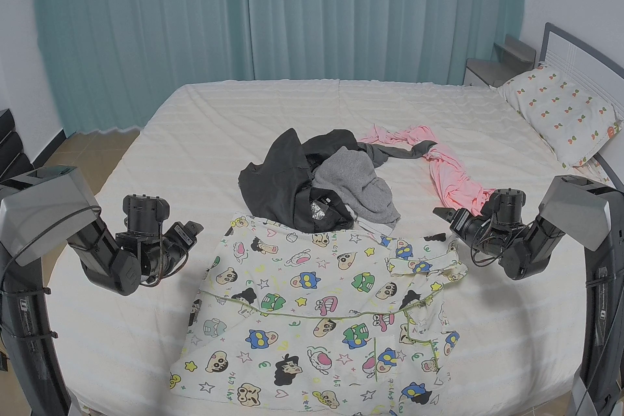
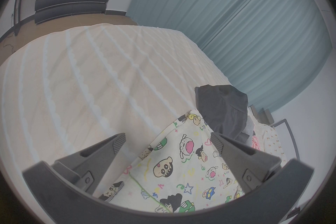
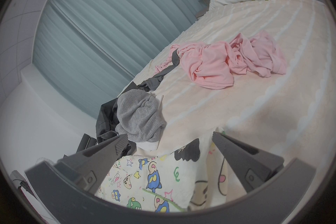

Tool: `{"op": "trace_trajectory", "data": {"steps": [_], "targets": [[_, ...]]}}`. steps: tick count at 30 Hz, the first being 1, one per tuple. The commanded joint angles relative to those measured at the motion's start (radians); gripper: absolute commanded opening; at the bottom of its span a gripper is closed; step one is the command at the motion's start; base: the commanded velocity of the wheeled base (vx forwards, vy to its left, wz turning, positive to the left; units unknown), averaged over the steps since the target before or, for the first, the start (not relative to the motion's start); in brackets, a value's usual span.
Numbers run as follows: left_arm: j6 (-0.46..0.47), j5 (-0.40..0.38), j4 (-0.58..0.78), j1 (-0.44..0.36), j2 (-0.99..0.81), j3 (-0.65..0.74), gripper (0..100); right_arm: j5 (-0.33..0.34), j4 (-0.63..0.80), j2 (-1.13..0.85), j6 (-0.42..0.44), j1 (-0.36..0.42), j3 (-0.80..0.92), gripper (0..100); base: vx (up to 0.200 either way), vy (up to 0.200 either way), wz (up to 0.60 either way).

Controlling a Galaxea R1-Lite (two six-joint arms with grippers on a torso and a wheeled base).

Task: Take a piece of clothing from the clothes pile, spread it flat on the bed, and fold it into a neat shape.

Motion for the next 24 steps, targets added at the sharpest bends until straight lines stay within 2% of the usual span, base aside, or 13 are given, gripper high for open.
{"op": "trace_trajectory", "data": {"steps": [1, 2, 4, 11, 12, 13, 14, 15, 18, 24], "targets": [[-0.001, -0.007, -0.026, -0.001, -0.017, 0.052, 100, 0.0, 0.006, -0.089, 0.007, 0.002, 0.06, 100, 0.0, 0.0, 0.0], [-0.001, -0.007, -0.026, -0.001, -0.017, 0.052, 100, 0.0, 0.006, -0.089, 0.007, 0.002, 0.06, 100, 0.0, 0.0, 0.0], [-0.009, -0.037, -0.066, -0.001, -0.036, 0.117, 100, 0.0, -0.051, -0.162, 0.071, 0.041, 0.139, 100, 0.0, 0.0, 0.0], [-0.136, -0.147, -0.155, -0.007, -0.158, 0.259, 100, -0.015, -0.077, -0.225, 0.193, 0.211, 0.284, 100, 0.0, 0.0, 0.0], [-0.136, -0.147, -0.155, -0.007, -0.158, 0.259, 100, -0.015, -0.077, -0.225, 0.193, 0.211, 0.284, 100, 0.0, 0.0, 0.0], [-0.158, -0.162, -0.163, -0.01, -0.186, 0.287, 100, -0.038, -0.066, -0.216, 0.228, 0.26, 0.292, 100, 0.0, 0.0, 0.0], [-0.159, -0.162, -0.164, -0.01, -0.187, 0.288, 100, -0.041, -0.066, -0.216, 0.229, 0.265, 0.292, 100, 0.0, 0.0, 0.0], [-0.194, -0.158, -0.169, -0.024, -0.197, 0.296, 100, -0.08, -0.055, -0.182, 0.24, 0.303, 0.292, 100, 0.0, 0.0, 0.0], [-0.23, -0.153, -0.169, -0.027, -0.198, 0.299, 100, -0.132, -0.021, -0.132, 0.239, 0.318, 0.275, 100, 0.0, 0.0, 0.0], [-0.248, -0.15, -0.186, -0.03, -0.197, 0.316, 100, -0.155, 0.037, -0.098, 0.239, 0.314, 0.266, 100, 0.0, 0.0, 0.0]]}}
